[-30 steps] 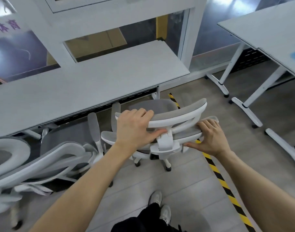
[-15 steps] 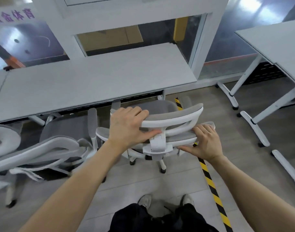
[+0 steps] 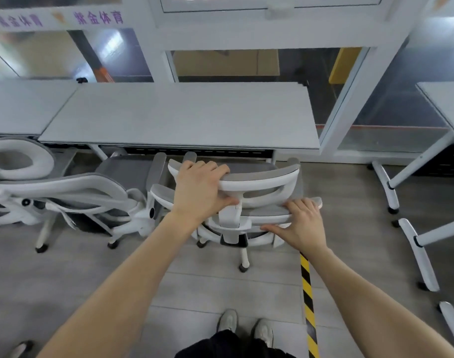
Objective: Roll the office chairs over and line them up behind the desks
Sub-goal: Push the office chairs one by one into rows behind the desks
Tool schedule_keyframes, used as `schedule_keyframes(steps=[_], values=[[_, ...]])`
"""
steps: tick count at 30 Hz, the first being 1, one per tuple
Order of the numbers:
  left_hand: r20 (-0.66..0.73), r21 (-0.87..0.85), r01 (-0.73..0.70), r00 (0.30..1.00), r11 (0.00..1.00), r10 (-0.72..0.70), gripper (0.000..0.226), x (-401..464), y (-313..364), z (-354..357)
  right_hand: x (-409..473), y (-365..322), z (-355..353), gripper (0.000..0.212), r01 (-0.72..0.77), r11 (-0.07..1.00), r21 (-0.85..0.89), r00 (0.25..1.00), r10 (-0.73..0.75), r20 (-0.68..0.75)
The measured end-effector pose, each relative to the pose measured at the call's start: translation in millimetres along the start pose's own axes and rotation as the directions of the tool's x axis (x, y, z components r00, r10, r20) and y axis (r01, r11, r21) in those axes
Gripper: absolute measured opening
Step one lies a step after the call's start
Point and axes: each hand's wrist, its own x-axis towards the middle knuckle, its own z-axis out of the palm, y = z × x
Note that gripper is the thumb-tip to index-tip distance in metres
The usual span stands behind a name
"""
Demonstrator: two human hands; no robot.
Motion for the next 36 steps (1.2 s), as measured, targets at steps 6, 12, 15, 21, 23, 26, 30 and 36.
schedule_keyframes(steps=[6,12,15,21,23,26,30,36], values=[[-0.043,-0.005,0.002,0.999,1.0,-0.002,0.065,-11.0,-0.3,1.2,-4.9,-1.7,1.2,0.087,0.041,0.999,0.021,0.998,-0.04,-0.048],[-0.006,-0.006,0.013,1.0,1.0,-0.013,0.066,-4.7,-5.1,0.0,2.0,-0.6,3.4,0.094,0.034,0.999,0.004,0.999,-0.034,-0.031],[0.0,-0.007,0.005,1.0,1.0,-0.005,0.066,-8.6,-4.2,-0.9,-1.2,-1.0,1.5,0.092,0.027,1.0,-0.003,1.0,-0.028,-0.012],[0.012,-0.003,0.006,1.0,1.0,-0.006,0.066,-8.1,-6.2,-3.9,-0.5,-5.2,-0.7,0.093,0.025,0.999,-0.033,1.0,-0.025,0.014],[0.006,-0.005,0.0,1.0,1.0,0.0,0.066,-8.9,-6.8,-3.4,-1.5,-6.2,-0.7,0.094,0.021,0.999,-0.038,1.0,-0.021,0.016],[-0.005,-0.003,-0.006,1.0,1.0,0.006,0.067,-10.8,-7.8,-1.6,-4.0,-6.9,1.0,0.093,0.014,0.999,-0.033,1.0,-0.013,0.004],[-0.023,-0.014,-0.003,1.0,1.0,0.003,0.067,-11.8,-10.0,-1.3,-4.9,-9.9,2.4,0.093,0.009,1.0,-0.027,1.0,-0.009,-0.004],[-0.015,-0.021,0.004,1.0,1.0,-0.005,0.066,-9.3,-5.9,-2.0,-3.5,-8.9,-2.2,0.094,0.01,0.999,-0.041,1.0,-0.009,0.015]])
